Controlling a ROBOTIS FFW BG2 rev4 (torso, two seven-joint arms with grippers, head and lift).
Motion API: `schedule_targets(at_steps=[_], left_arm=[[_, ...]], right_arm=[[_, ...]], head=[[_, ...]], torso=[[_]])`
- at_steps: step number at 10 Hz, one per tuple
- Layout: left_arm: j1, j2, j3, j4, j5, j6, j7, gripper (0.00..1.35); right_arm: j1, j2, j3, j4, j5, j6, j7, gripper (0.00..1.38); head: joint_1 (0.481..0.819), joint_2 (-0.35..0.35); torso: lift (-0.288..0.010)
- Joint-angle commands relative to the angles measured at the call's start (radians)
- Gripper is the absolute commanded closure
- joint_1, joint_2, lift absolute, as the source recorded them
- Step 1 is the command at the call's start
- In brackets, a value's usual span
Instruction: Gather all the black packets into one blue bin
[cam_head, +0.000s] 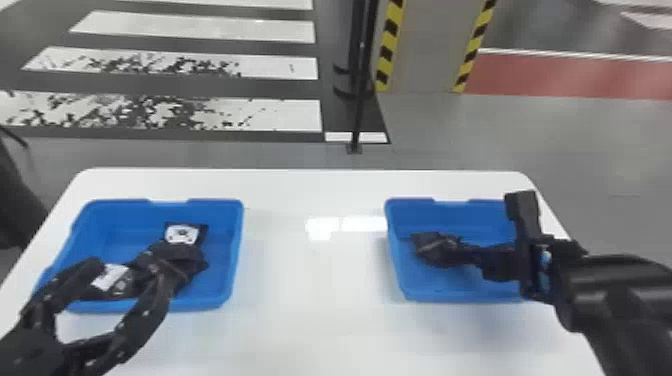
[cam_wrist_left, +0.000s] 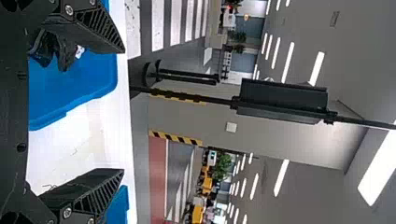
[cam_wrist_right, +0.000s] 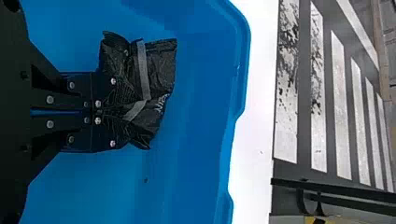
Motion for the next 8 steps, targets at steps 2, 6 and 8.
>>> schedule_targets(at_steps=[2, 6, 8], left_arm=[[-0.042, 0.030, -0.016, 0.000, 0.042, 0.035, -0.016, 0.13], [-0.137, 0.075, -0.092, 0.000, 0.180, 0.148, -0.042, 0.13], [-0.223, 0.092, -0.170, 0.010, 0.300, 0.238, -0.053, 0.14]], right_arm=[[0.117, 0.022, -0.097, -0.272, 0.078, -0.031, -0.006, 1.28], [0.351, 0.056, -0.087, -0.827, 0.054, -0.023, -0.004, 1.28], [0.407, 0.065, 0.015, -1.014, 0.070, -0.013, 0.005, 1.28]], head=[[0.695, -0.101], [0.695, -0.127], [0.695, -0.077]], torso=[[-0.110], [-0.110], [-0.110]])
